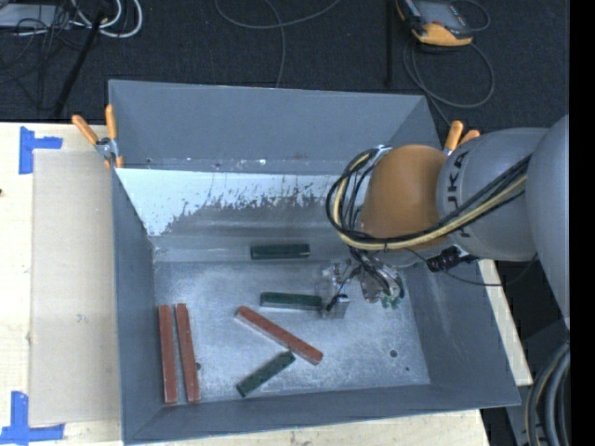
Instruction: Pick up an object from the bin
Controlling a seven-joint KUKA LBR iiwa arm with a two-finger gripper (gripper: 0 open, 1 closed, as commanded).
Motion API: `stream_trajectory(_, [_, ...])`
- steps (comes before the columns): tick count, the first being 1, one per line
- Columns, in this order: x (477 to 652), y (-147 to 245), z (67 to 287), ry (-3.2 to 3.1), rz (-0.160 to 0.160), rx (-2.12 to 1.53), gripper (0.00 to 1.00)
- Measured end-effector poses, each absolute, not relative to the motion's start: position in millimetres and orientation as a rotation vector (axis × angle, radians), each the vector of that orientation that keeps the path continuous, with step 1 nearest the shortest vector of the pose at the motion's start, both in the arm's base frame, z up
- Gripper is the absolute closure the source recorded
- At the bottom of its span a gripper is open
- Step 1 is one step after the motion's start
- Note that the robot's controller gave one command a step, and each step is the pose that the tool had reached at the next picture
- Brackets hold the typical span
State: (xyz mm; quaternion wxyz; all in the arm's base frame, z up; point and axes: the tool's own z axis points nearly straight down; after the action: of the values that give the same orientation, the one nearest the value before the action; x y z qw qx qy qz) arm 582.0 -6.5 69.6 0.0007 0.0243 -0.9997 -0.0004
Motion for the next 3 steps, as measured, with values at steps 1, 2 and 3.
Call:
stream_trajectory(1, [579.1,-4.8,226.4,-3.151,-0.001,0.022,1.00])
stream_trajectory(2, [577.6,-4.9,221.3,-3.143,-0.001,0.020,0.00])
stream_trajectory(3, [581.5,8.3,64.7,-3.127,-0.001,-0.214,0.00])
